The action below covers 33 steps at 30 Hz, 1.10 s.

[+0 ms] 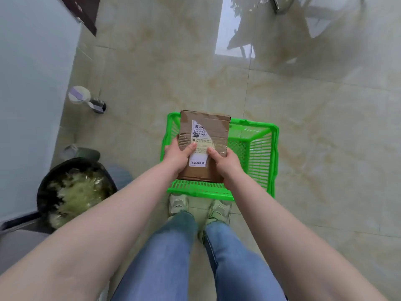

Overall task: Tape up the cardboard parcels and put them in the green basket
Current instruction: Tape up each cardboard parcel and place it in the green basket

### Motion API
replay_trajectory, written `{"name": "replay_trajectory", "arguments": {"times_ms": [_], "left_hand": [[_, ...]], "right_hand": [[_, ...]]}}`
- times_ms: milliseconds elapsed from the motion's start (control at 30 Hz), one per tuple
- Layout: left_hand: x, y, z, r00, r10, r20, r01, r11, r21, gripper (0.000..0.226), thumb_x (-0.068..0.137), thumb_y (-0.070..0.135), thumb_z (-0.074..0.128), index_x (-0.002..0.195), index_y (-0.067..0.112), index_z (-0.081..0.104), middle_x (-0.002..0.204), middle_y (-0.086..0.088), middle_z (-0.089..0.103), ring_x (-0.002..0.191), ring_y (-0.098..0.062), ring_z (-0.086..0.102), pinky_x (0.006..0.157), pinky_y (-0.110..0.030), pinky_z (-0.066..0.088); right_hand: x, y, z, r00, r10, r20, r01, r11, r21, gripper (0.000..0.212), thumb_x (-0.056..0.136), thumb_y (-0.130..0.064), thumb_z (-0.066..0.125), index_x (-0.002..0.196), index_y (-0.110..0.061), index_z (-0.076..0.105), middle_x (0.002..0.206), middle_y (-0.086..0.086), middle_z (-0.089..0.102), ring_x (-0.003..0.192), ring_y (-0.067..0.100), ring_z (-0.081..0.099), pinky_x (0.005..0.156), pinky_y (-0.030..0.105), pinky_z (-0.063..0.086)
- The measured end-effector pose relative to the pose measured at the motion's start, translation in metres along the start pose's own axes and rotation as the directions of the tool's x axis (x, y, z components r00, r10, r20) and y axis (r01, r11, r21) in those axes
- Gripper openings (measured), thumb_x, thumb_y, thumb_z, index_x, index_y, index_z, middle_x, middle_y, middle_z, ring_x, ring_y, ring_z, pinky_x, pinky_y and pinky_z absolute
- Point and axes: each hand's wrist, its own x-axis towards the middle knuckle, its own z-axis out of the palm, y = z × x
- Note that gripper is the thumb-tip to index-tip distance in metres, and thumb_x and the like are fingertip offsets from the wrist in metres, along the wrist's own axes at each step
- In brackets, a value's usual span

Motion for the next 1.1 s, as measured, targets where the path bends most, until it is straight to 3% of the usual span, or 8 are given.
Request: {"name": "replay_trajectory", "arguments": {"times_ms": [167, 367, 533, 700, 900, 1000, 1100], "left_hand": [[0.085, -0.074, 0.042, 0.994, -0.099, -0.055, 0.101, 0.995, 0.024, 0.044, 0.092, 0.027, 0.066, 0.128, 0.004, 0.053, 0.129, -0.015, 0.061, 0.119, -0.031, 0.058, 0.103, -0.042, 0.045], [0.165, -0.129, 0.068, 0.989, -0.131, -0.065, 0.141, 0.969, 0.202, 0.047, 0.094, 0.036, 0.062, 0.13, 0.007, 0.054, 0.133, -0.011, 0.06, 0.121, -0.031, 0.056, 0.103, -0.041, 0.044], [0.208, -0.147, 0.08, 0.99, -0.136, -0.049, 0.143, 0.962, 0.232, 0.044, 0.096, 0.033, 0.06, 0.131, 0.008, 0.055, 0.133, -0.011, 0.06, 0.121, -0.031, 0.057, 0.103, -0.041, 0.045], [0.233, -0.154, 0.088, 0.991, -0.128, -0.035, 0.132, 0.957, 0.259, 0.04, 0.097, 0.032, 0.058, 0.13, 0.01, 0.056, 0.132, -0.01, 0.061, 0.119, -0.03, 0.058, 0.101, -0.04, 0.046], [0.248, -0.152, 0.091, 0.991, -0.128, -0.03, 0.131, 0.951, 0.278, 0.042, 0.097, 0.033, 0.056, 0.132, 0.01, 0.053, 0.133, -0.01, 0.061, 0.119, -0.031, 0.058, 0.1, -0.042, 0.047], [0.252, -0.151, 0.091, 0.992, -0.125, -0.033, 0.129, 0.945, 0.3, 0.043, 0.098, 0.034, 0.055, 0.133, 0.009, 0.051, 0.133, -0.011, 0.06, 0.119, -0.032, 0.057, 0.1, -0.042, 0.047], [0.247, -0.147, 0.091, 0.991, -0.123, -0.053, 0.133, 0.938, 0.319, 0.05, 0.099, 0.033, 0.054, 0.14, 0.007, 0.043, 0.137, -0.014, 0.056, 0.123, -0.034, 0.055, 0.102, -0.043, 0.045]], "right_hand": [[0.095, 0.081, 0.024, 0.998, 0.062, -0.018, -0.063, 0.998, -0.027, 0.029, 0.089, -0.016, 0.069, 0.117, -0.01, 0.061, 0.115, 0.011, 0.069, 0.094, 0.02, 0.063, 0.089, 0.031, 0.049], [0.179, 0.143, 0.046, 0.996, 0.091, -0.018, -0.092, 0.992, -0.084, 0.031, 0.089, -0.019, 0.069, 0.118, -0.013, 0.062, 0.114, 0.007, 0.069, 0.095, 0.019, 0.063, 0.088, 0.03, 0.049], [0.226, 0.164, 0.057, 0.992, 0.12, -0.025, -0.123, 0.983, -0.139, 0.038, 0.089, -0.025, 0.07, 0.123, -0.013, 0.059, 0.115, 0.004, 0.067, 0.092, 0.019, 0.061, 0.081, 0.027, 0.045], [0.256, 0.174, 0.064, 0.991, 0.13, -0.031, -0.133, 0.983, -0.125, 0.038, 0.09, -0.021, 0.069, 0.124, -0.01, 0.057, 0.12, 0.009, 0.066, 0.102, 0.024, 0.064, 0.091, 0.035, 0.05], [0.273, 0.176, 0.07, 0.987, 0.157, -0.042, -0.161, 0.981, -0.106, 0.036, 0.091, -0.022, 0.068, 0.123, -0.011, 0.057, 0.121, 0.008, 0.066, 0.103, 0.024, 0.063, 0.087, 0.032, 0.049], [0.278, 0.174, 0.072, 0.985, 0.17, -0.042, -0.174, 0.97, -0.171, 0.042, 0.091, -0.028, 0.067, 0.128, -0.01, 0.053, 0.125, 0.007, 0.064, 0.109, 0.025, 0.061, 0.09, 0.032, 0.047], [0.277, 0.171, 0.073, 0.974, 0.218, -0.066, -0.228, 0.927, -0.299, 0.072, 0.091, -0.041, 0.064, 0.145, -0.005, 0.034, 0.14, 0.013, 0.053, 0.127, 0.032, 0.05, 0.105, 0.042, 0.041]]}}
